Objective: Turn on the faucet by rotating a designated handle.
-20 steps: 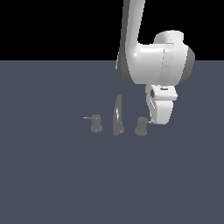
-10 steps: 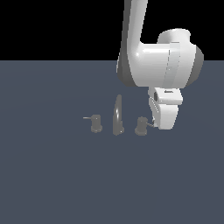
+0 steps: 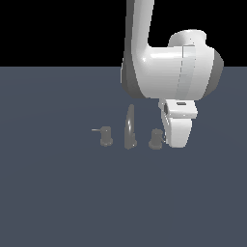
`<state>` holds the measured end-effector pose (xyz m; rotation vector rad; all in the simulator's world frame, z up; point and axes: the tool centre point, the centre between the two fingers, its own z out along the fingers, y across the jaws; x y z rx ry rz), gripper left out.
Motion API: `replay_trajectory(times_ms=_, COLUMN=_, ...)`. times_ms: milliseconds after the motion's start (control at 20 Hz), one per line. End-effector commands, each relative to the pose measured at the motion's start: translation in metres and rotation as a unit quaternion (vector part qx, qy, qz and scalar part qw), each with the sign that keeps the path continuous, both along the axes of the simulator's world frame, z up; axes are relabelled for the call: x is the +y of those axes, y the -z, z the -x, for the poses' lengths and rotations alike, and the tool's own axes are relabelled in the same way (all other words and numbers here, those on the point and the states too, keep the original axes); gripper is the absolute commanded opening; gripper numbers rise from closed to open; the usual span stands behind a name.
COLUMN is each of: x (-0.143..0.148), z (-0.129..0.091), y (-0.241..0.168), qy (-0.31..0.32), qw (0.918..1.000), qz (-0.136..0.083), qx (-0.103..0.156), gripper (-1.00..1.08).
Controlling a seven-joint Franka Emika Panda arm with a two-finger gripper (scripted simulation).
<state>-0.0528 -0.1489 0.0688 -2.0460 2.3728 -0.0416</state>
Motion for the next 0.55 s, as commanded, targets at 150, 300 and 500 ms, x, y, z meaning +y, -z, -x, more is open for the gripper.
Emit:
replay_trajectory(times_ms=150, x=0.017, z=0.000, y=0.001, qy=-0.004, qw=1.0000, qz=-0.002, qx=0.004, gripper=-1.00)
replay_trajectory(times_ms=300, x=0.038, z=-0.003, y=0.003, qy=-0.009, qw=0.9999, qz=-0.004, qx=0.008, gripper=-1.00)
replay_trajectory(times_ms=500, x=0.060, z=-0.006, y=0.005, qy=-0.015, qw=0.9998, qz=-0.007, qx=0.011, gripper=-1.00)
